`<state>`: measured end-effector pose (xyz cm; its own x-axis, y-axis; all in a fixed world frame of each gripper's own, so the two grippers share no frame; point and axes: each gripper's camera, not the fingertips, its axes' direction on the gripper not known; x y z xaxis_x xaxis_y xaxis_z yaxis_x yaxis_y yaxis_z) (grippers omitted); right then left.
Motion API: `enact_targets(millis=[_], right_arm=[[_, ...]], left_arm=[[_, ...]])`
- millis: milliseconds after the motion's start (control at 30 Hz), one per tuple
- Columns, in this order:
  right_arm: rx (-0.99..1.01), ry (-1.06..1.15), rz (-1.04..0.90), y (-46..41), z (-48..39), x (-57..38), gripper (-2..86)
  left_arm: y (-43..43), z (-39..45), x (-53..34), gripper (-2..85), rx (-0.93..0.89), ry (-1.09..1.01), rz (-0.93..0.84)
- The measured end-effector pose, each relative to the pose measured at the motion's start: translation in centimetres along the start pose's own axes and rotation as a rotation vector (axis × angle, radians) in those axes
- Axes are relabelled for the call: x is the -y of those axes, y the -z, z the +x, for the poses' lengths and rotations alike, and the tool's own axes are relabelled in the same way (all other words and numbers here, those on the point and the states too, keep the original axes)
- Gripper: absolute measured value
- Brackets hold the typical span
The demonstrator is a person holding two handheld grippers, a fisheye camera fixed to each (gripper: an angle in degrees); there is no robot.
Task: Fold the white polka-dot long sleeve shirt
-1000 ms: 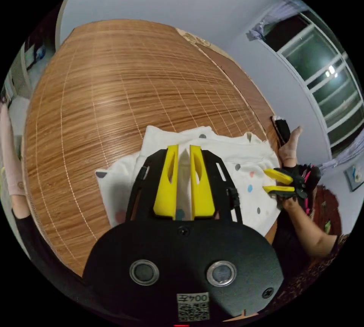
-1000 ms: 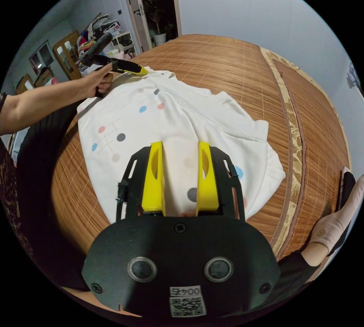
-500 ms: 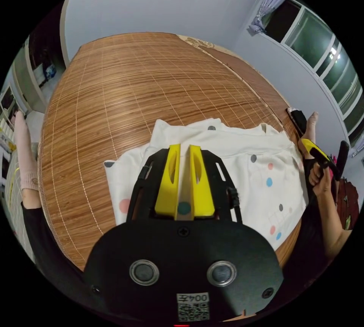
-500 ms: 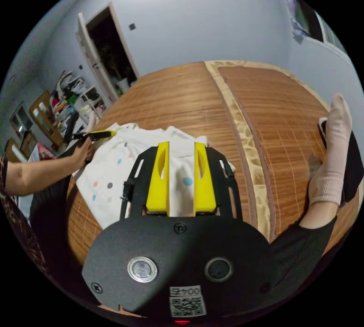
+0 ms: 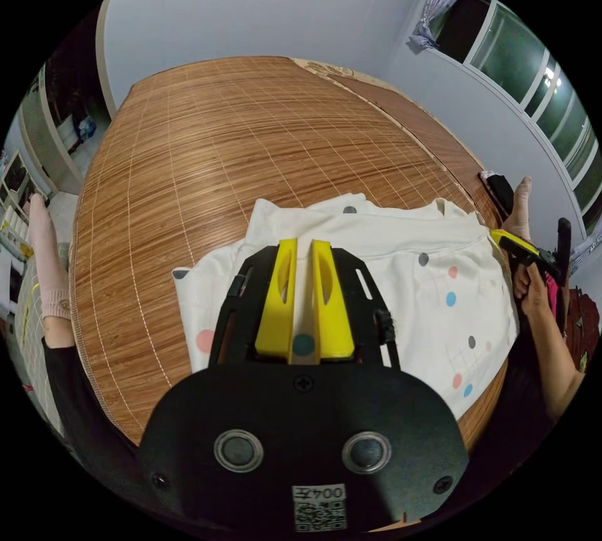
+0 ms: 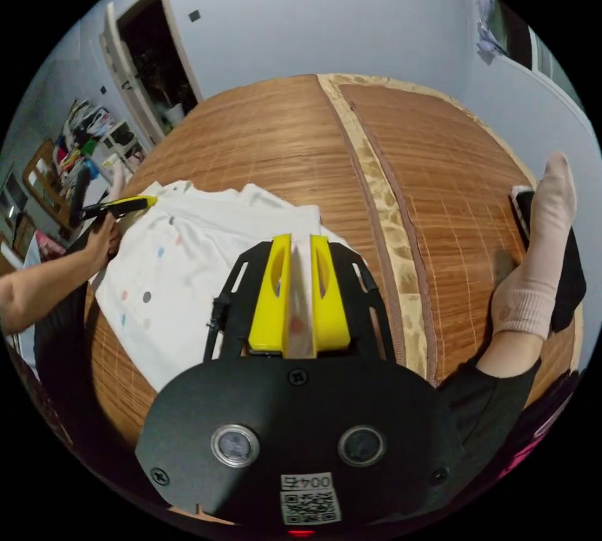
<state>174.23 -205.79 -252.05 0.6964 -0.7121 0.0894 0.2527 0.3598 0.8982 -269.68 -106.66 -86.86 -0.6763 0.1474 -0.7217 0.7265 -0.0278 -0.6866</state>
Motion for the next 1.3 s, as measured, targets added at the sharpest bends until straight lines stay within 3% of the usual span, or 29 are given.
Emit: enact_targets(millis=[133, 300, 567, 700, 1300], right_arm=[[0.083, 0.167, 0.041, 1.0, -4.1, -0.2, 5.4], [0.062, 0.277, -0.127, -3.0, -7.4, -0.6, 5.5], [0.056, 0.278, -0.115, -2.3, -7.5, -1.4, 6.6], [0.062, 0.251, -0.085, -1.1, -7.2, -2.0, 12.3], [0.033, 0.238, -0.131, 0.0, -5.6, -4.5, 11.4]], left_arm=[[0.1, 0.2, -0.2, 1.7, 0.012, -0.006, 0.001], [0.3, 0.3, -0.6, 1.7, 0.012, -0.006, 0.001], [0.8, 0.7, -1.5, 1.8, 0.017, -0.008, 0.001], [1.0, 0.9, -2.0, 1.9, 0.017, -0.008, 0.002], [2.7, 2.8, -5.7, 1.8, 0.019, -0.009, 0.001]])
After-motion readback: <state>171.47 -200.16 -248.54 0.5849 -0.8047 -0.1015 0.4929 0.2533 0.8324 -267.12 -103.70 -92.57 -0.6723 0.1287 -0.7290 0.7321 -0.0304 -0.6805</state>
